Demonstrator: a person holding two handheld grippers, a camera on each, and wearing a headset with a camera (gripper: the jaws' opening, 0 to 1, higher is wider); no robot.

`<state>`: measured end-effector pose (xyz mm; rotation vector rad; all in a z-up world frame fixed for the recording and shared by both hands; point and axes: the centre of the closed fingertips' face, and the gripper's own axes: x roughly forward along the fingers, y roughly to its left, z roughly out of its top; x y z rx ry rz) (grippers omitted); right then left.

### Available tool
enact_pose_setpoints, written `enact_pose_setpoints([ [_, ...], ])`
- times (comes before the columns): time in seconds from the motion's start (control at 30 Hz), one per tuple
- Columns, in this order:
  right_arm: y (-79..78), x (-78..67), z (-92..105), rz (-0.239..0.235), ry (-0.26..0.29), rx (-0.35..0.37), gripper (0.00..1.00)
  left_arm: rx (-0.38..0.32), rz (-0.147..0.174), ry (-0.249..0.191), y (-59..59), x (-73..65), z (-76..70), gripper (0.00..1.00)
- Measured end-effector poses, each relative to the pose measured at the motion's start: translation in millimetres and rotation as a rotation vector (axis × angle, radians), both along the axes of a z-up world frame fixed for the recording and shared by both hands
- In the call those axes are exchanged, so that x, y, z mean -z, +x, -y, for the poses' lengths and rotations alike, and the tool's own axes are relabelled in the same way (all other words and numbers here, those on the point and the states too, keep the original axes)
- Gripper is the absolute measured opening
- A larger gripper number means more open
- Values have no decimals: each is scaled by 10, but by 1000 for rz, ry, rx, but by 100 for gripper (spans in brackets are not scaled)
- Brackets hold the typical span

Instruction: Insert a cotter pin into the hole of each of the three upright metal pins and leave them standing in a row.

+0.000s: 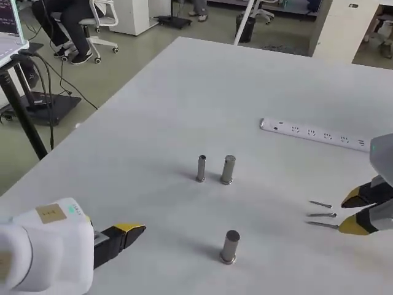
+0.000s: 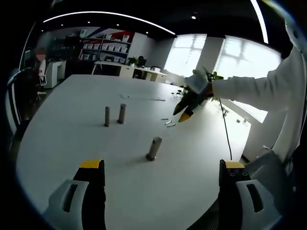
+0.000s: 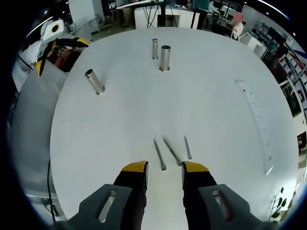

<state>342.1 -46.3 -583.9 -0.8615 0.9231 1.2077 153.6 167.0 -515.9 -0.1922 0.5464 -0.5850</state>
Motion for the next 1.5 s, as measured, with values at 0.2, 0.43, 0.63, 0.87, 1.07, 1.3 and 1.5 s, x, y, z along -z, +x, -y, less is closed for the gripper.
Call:
enact_pose_setpoints([
  [0.2,55,101,-30,-10,-10,-6,18,6,-13,3,-18,21,10,99],
  [0.43,77,203,-42,-5,-34,-33,10,12,-20,12,-15,35,4,99],
  [0.63,166,237,-19,1,-27,-4,7,-15,-15,-1,18,30,-26,95],
  [0.87,162,295,-47,-4,-45,-34,3,-12,-33,-5,8,71,-17,94],
  [1.07,162,307,-44,-32,-57,0,2,-16,-44,3,10,104,-8,94],
  [1.3,137,309,-47,21,-128,-114,0,-12,-55,11,52,135,-19,94],
  [1.5,197,333,-36,56,-194,-100,0,-6,-52,-2,97,115,-2,94],
])
